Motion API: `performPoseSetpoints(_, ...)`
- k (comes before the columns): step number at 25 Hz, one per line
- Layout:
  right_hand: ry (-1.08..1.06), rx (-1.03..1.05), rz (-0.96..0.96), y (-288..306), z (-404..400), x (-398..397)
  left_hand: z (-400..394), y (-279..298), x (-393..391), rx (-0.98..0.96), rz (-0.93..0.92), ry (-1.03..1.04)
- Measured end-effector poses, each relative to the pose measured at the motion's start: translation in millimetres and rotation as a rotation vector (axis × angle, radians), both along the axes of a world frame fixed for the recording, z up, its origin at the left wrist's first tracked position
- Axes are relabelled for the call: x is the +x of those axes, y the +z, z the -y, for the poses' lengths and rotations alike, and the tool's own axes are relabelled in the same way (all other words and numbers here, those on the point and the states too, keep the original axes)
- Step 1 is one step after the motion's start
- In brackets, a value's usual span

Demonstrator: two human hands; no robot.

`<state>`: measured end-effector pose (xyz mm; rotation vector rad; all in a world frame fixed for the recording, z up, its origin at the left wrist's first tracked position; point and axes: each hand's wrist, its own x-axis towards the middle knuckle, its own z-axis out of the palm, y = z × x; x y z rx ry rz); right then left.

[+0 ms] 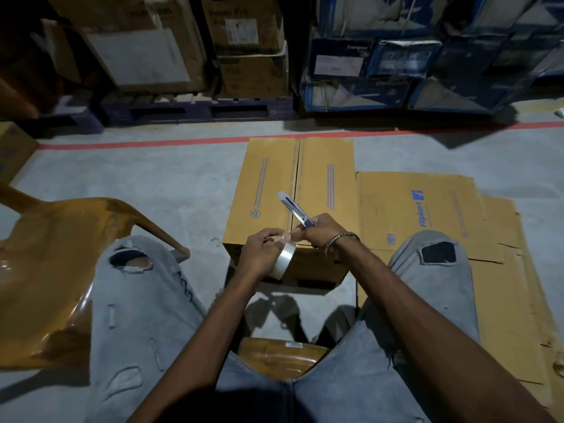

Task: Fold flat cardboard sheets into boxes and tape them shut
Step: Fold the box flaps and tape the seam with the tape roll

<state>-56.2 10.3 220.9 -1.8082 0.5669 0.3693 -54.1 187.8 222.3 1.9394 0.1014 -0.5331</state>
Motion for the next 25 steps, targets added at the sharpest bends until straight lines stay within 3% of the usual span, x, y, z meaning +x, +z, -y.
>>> performPoseSetpoints(2,-0.086,0.061,-0.027,3,3,-2,1,1,6,0.002,0.018,-0.048)
performPoseSetpoints(8,-0.319,0.337,-0.161,-12,30,-17,-13,-9,24,-0.292,-0.128,-0.226)
performPoseSetpoints(13,-0.459,0.521,-0.190,-19,42,-33,-1,-8,48,-0.206,0.091,-0.492)
performPoseSetpoints(17,-0.546,0.575,-0.242,-37,36,-49,1,-25,51,-0.098,0.116,-0.591)
performPoseSetpoints(21,-0.740,0.609,-0.283,-46,56,-61,-13,-43,62,0.125,0.266,-0.562)
performPoseSetpoints(25,-0.833,0.630,-0.297,-53,66,-61,-38,-47,81,0.000,0.216,-0.508)
